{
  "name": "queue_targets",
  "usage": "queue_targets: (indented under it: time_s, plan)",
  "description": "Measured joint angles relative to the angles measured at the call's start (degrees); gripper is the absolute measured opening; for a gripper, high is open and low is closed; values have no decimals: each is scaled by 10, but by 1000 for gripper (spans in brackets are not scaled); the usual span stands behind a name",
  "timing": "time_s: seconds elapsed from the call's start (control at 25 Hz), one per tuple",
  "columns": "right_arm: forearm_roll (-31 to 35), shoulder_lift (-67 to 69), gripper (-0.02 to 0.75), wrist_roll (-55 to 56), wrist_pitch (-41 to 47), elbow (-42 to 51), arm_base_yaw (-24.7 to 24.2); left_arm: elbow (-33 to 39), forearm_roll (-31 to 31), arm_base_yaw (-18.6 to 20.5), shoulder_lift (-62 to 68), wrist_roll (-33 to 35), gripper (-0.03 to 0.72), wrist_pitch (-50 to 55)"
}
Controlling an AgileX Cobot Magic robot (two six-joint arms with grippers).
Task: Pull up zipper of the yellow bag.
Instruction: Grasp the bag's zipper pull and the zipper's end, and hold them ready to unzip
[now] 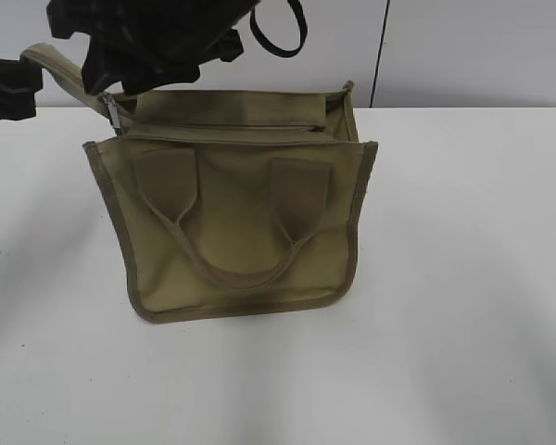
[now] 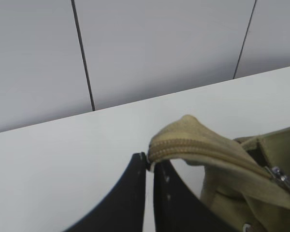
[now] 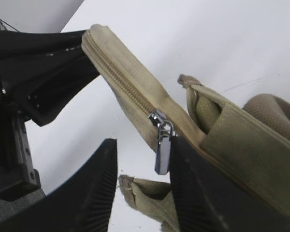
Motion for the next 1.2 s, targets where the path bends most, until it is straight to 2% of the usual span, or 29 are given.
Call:
queue_targets:
  time_s: [0.48,0.68,0.76,0.96,1.2]
  plan:
    - [0,38,281,6,-23,0,2,0,0,0,0,0,2,-18]
    - [31,52,273,6,-25,0,2,0,0,0,0,0,2,-30]
    - [36,53,244,6,-25,0,2,0,0,0,0,0,2,-37]
    - [40,53,97,7,-29,0,2,0,1,0,0,0,2,-43]
    - [40,53,71,6,-29,0,2,0,1,0,-1,0,2,-45]
